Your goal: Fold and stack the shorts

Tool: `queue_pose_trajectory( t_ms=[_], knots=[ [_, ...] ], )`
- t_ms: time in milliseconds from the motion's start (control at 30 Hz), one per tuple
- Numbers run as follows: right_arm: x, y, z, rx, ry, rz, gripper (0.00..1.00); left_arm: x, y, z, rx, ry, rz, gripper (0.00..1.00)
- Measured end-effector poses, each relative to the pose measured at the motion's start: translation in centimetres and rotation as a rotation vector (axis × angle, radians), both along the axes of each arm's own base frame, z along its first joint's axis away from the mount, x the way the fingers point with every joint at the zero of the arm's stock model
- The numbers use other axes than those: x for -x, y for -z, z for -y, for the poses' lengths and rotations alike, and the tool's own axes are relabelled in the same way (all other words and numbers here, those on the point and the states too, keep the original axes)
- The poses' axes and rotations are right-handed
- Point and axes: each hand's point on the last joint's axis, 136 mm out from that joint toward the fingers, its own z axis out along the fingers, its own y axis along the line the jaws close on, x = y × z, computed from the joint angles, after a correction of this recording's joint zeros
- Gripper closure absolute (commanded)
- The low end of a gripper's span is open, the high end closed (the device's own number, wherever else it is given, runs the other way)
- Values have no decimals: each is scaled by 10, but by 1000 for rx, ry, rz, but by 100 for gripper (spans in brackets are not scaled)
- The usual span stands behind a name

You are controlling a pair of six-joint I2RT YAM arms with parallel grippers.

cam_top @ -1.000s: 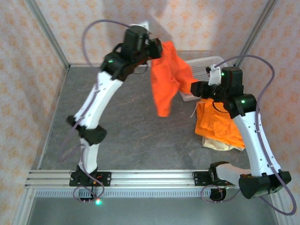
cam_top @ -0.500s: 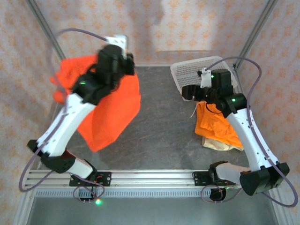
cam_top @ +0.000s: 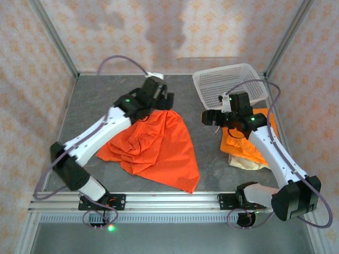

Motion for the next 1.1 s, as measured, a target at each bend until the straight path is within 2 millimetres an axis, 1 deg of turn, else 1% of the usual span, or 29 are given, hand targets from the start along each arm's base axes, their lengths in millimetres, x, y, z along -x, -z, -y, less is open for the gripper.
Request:
queue_pose_trajectory(
  t_ms=[33,67,100,133,167,200,233,267,300,333,367,400,433,500,733,867,900,967,1033,1067,1100],
  knots=[
    [1,-1,-5,5,-15,9,11,3,-14,-16,47,-47,27,2],
    [3,-1,-11,10,-32,16,11,7,-22,-34,86,-98,40,2],
    [5,-2,-17,14,-51,21,11,10,-23,-51,118,-147,41,4],
    [8,-1,-24,19,-72,24,10,15,-16,-70,146,-206,27,5],
    [10,0,-29,23,-88,24,10,19,-6,-86,166,-257,6,7],
    [11,2,-37,28,-108,23,10,24,12,-101,183,-302,-28,8],
    [12,5,-42,35,-122,21,10,32,38,-115,196,-350,-80,11],
    [12,9,-47,43,-134,16,10,39,61,-123,201,-379,-133,14],
    [13,12,-52,51,-146,10,10,47,90,-127,202,-401,-203,17],
    [13,16,-57,57,-158,3,10,57,119,-127,201,-411,-282,18],
    [13,19,-60,62,-165,-1,10,66,140,-126,199,-415,-343,19],
    [13,22,-63,68,-171,-4,10,74,159,-124,199,-416,-403,20],
    [13,24,-65,73,-176,-7,10,80,172,-122,201,-415,-451,22],
    [13,28,-68,82,-182,-13,10,86,186,-118,205,-414,-506,23],
    [12,30,-70,91,-177,-13,10,88,221,-111,193,-443,-624,28],
    [11,30,-69,94,-171,-9,10,89,243,-107,197,-461,-686,40],
    [10,30,-69,95,-169,-9,10,89,249,-105,198,-462,-700,45],
    [10,30,-69,96,-168,-8,10,89,258,-104,196,-465,-723,62],
    [10,30,-69,96,-168,-8,10,89,265,-102,194,-468,-741,87],
    [10,30,-69,96,-168,-7,10,88,267,-102,195,-473,-746,96],
    [10,30,-68,96,-168,-8,10,86,267,-101,191,-470,-747,100]
  ],
)
